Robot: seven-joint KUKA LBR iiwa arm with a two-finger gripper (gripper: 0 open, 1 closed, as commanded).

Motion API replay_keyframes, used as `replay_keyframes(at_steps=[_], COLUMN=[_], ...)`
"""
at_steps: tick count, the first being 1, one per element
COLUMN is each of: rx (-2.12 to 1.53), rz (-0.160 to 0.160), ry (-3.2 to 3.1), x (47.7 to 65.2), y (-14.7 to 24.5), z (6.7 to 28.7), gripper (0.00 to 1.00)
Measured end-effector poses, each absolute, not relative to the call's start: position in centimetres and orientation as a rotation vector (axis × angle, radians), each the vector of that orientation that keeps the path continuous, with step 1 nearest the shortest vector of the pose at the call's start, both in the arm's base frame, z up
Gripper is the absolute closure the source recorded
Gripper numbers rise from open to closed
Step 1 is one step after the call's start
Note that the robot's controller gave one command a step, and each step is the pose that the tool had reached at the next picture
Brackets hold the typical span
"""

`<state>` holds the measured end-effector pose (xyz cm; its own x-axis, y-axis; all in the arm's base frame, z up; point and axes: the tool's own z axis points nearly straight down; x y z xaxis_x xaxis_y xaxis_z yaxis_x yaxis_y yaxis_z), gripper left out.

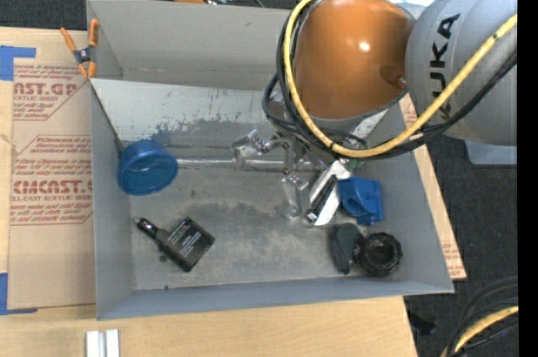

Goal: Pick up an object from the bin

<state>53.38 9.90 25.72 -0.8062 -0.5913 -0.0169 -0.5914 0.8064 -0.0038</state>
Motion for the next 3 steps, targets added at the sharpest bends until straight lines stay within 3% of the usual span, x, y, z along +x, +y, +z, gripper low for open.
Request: replay_keyframes(at_steps=[1,2,3], rx=[-0.901,-0.970,-0.506], rz=[0.005,0.001,0.010], ry=[2.987,2.959,3.087], x=[52.0,54.4,51.3], y=[10.3,11.7,13.0], z=[19.7,20.5,12.6], gripper=[0.00,0.00,1.00])
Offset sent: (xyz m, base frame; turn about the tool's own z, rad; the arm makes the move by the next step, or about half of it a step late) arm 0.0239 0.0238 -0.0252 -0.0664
